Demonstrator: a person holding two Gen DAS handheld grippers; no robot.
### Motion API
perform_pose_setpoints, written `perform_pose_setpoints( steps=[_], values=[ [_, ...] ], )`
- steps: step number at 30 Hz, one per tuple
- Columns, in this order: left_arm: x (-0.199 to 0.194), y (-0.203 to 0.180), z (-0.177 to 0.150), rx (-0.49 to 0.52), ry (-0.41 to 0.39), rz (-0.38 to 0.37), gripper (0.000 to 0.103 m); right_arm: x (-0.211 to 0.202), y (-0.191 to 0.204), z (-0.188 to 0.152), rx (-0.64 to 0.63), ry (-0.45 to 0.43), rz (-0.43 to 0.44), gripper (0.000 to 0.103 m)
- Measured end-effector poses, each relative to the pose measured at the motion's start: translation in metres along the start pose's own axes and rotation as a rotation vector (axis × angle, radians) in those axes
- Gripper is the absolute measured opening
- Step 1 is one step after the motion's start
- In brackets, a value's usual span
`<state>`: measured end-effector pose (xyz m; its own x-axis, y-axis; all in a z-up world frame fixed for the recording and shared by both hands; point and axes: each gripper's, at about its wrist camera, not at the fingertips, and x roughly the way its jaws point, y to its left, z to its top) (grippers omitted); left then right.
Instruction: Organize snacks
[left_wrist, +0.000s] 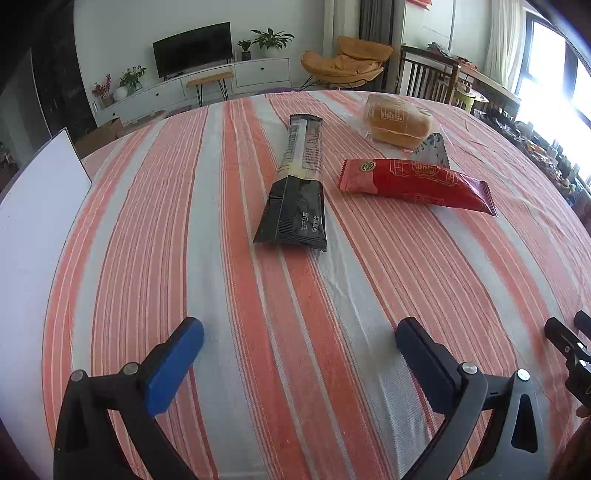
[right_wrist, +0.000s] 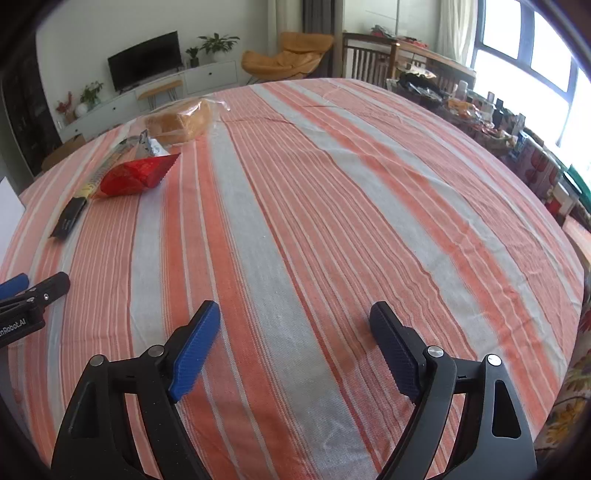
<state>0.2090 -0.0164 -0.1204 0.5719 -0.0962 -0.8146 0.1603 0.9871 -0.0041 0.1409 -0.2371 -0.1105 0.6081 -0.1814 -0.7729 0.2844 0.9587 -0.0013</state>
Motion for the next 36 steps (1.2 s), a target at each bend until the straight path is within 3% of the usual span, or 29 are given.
perform_pose_setpoints(
  steps=[36],
  values=[
    [-0.0003, -0.0004, 0.001, 0.0, 0.001, 0.0, 0.103, 0.0004, 0.0013, -0.0007, 0.004, 0.001, 0.003, 0.088]
  ],
)
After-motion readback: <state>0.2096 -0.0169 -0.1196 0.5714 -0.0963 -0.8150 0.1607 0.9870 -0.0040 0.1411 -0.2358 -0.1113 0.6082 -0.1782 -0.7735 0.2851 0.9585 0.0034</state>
